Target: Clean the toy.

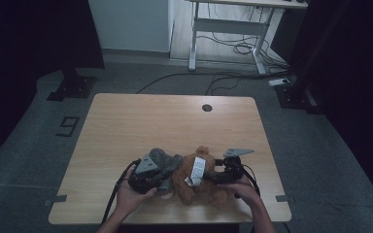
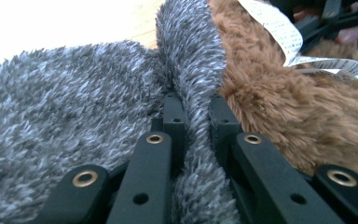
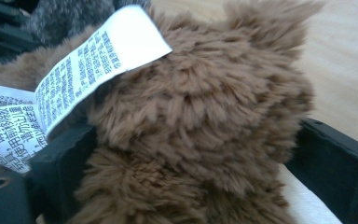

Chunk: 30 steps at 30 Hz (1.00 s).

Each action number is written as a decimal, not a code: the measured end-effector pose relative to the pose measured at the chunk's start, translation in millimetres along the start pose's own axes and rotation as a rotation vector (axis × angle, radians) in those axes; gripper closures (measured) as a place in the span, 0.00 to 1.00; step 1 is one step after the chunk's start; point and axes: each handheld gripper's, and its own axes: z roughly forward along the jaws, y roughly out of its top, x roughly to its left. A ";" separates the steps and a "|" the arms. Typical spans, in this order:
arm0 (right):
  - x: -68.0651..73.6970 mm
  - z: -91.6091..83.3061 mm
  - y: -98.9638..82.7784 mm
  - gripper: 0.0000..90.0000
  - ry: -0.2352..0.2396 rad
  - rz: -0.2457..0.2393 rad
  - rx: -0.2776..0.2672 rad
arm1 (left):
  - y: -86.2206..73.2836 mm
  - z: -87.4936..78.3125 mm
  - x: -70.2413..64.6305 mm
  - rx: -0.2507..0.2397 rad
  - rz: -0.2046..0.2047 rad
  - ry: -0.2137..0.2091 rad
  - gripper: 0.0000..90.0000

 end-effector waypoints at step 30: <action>-17.2 5.7 25.4 0.66 -0.189 -0.168 -0.261 | 56.5 48.4 48.8 -0.013 -0.061 0.079 0.89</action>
